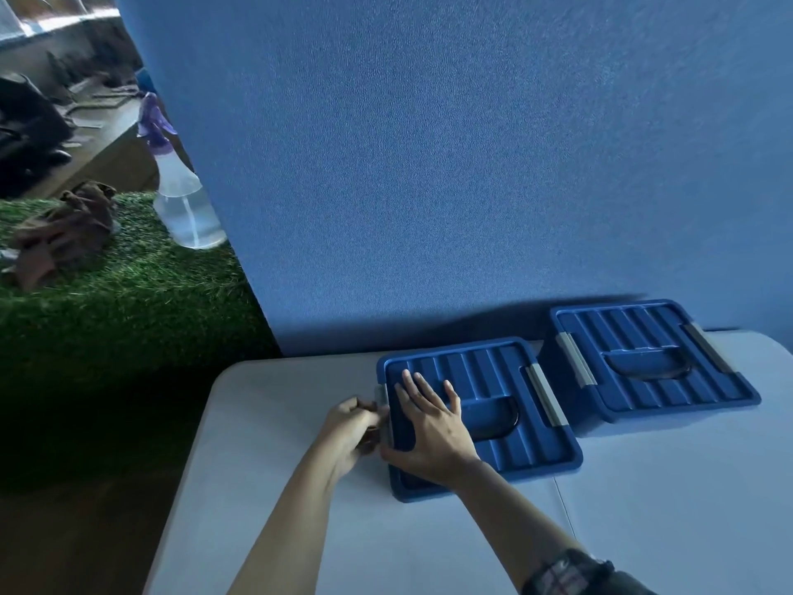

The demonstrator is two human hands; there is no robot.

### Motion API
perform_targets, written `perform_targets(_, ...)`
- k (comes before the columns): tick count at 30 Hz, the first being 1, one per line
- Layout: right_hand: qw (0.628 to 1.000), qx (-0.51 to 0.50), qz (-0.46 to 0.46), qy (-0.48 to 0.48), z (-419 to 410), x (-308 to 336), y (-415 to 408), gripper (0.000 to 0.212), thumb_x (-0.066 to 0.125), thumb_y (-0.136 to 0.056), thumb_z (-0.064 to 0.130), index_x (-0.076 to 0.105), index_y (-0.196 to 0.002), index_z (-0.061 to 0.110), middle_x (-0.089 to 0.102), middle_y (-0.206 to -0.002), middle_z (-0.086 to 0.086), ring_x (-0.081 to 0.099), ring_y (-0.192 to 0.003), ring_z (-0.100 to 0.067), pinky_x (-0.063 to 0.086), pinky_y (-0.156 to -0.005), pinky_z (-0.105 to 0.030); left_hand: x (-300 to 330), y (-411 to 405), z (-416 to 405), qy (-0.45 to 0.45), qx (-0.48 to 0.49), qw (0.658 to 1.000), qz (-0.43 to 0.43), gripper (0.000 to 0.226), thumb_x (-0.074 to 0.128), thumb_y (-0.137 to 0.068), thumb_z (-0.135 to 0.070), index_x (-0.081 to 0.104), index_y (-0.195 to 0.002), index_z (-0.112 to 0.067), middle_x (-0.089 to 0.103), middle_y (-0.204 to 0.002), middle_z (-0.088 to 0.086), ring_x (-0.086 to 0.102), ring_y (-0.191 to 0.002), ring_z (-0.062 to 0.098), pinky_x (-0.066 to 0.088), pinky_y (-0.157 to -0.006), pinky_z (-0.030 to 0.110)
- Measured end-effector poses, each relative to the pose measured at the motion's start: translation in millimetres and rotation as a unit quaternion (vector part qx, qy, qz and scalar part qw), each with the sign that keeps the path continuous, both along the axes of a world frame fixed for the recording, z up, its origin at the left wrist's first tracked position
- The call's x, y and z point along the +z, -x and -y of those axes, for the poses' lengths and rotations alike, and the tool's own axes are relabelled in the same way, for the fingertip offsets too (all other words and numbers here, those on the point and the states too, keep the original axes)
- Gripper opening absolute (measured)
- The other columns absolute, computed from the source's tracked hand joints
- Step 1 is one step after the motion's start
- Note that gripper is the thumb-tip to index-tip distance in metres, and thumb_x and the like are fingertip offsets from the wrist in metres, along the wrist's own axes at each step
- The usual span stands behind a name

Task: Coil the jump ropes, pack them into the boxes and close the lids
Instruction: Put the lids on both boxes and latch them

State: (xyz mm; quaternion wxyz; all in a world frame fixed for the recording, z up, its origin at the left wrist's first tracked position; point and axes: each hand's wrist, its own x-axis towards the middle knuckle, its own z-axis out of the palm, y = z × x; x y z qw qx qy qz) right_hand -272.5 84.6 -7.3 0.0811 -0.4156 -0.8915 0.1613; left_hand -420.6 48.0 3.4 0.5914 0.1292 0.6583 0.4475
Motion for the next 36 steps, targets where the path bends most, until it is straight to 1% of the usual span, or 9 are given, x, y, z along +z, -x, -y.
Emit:
perform_targets(7,1.000,0.007,-0.012,0.017,-1.5,2.8,-2.2,0.095,0.035,-0.070,0.067,0.018,-0.150,0.018,0.001,-0.158,0.010,-0.005,-0.145,-0.004,-0.010,-0.117,-0.044,0.8,-11.1,-8.7,0.010,0.042,0.999,-0.022,0.030,0.079,-0.075,-0.005,0.050,-0.075,-0.013,0.058,-0.065,0.010,0.053,-0.060,0.021,0.043,-0.049,0.023)
perform_targets(10,0.999,0.022,-0.001,0.030,-4.4,6.5,-5.7,0.095,0.039,-0.074,0.071,0.016,-0.150,0.019,-0.001,-0.158,0.012,-0.008,-0.144,-0.002,-0.009,-0.118,-0.042,3.7,-15.8,1.7,-0.004,0.019,0.989,-0.145,0.025,0.081,-0.075,-0.020,0.059,-0.084,-0.011,0.065,-0.074,0.006,0.058,-0.062,0.016,0.045,-0.051,0.021)
perform_targets(13,0.999,0.038,-0.013,0.011,-7.4,13.0,-27.9,0.083,0.043,-0.080,0.067,0.026,-0.148,0.021,0.012,-0.157,0.011,0.001,-0.144,-0.002,-0.005,-0.120,-0.035,-7.3,-37.8,24.3,-0.094,0.007,0.906,-0.414,0.049,0.075,-0.079,-0.033,0.058,-0.117,-0.007,0.061,-0.110,0.011,0.060,-0.094,0.021,0.047,-0.078,0.025)
perform_targets(16,0.997,0.020,-0.032,-0.067,-5.4,11.0,-72.1,0.072,0.047,-0.076,0.066,0.046,-0.138,0.029,0.031,-0.150,0.017,0.023,-0.141,-0.005,0.014,-0.115,-0.043,-18.2,-68.8,42.4,-0.209,-0.094,0.815,-0.532,0.075,0.057,-0.081,-0.059,0.049,-0.135,-0.007,0.045,-0.139,0.017,0.040,-0.130,0.028,0.036,-0.105,0.030)
perform_targets(19,0.995,0.004,-0.057,-0.077,-1.4,6.9,-117.4,0.071,0.057,-0.072,0.069,0.056,-0.129,0.027,0.038,-0.148,0.013,0.034,-0.136,-0.008,0.025,-0.112,-0.037,-16.5,-84.2,47.9,-0.164,-0.185,0.821,-0.514,0.114,0.036,-0.063,-0.093,0.025,-0.150,-0.019,-0.004,-0.159,0.012,-0.006,-0.147,0.023,0.012,-0.117,0.037)
perform_targets(21,0.995,0.000,-0.051,-0.081,-1.7,7.8,-141.0,0.073,0.056,-0.072,0.075,0.056,-0.129,0.030,0.042,-0.145,0.011,0.036,-0.134,-0.008,0.027,-0.111,-0.035,-14.6,-85.5,44.5,-0.123,-0.223,0.810,-0.528,0.130,0.035,-0.050,-0.099,0.010,-0.152,-0.023,-0.020,-0.157,0.015,-0.017,-0.146,0.027,0.007,-0.118,0.038)
perform_targets(25,0.997,-0.005,0.000,-0.072,-19.4,9.3,-166.1,0.071,0.048,-0.075,0.078,0.048,-0.134,0.039,0.042,-0.145,0.012,0.033,-0.136,-0.006,0.027,-0.108,-0.039,-5.2,-87.4,24.6,-0.093,-0.258,0.807,-0.523,0.126,0.057,-0.057,-0.087,0.004,-0.152,-0.024,-0.027,-0.155,0.014,-0.019,-0.145,0.028,0.008,-0.120,0.043)
perform_targets(32,0.998,-0.028,0.042,-0.022,-58.0,13.7,-172.0,0.090,0.017,-0.067,0.090,0.028,-0.143,0.042,0.018,-0.154,0.016,0.006,-0.143,0.000,0.010,-0.119,-0.038,2.6,-95.0,-28.4,-0.038,-0.298,0.751,-0.587,0.118,0.047,-0.063,-0.089,0.007,-0.152,-0.024,-0.016,-0.157,0.020,-0.011,-0.147,0.030,0.012,-0.117,0.048)
perform_targets(36,0.999,-0.020,0.046,0.022,-71.6,21.4,-171.3,0.091,0.025,-0.065,0.088,0.025,-0.144,0.043,0.014,-0.156,0.017,0.001,-0.144,-0.001,0.000,-0.120,-0.036,6.8,-101.4,-37.3,0.010,-0.308,0.755,-0.579,0.114,0.045,-0.064,-0.089,0.001,-0.152,-0.030,-0.019,-0.158,0.013,-0.011,-0.147,0.025,0.010,-0.117,0.051)
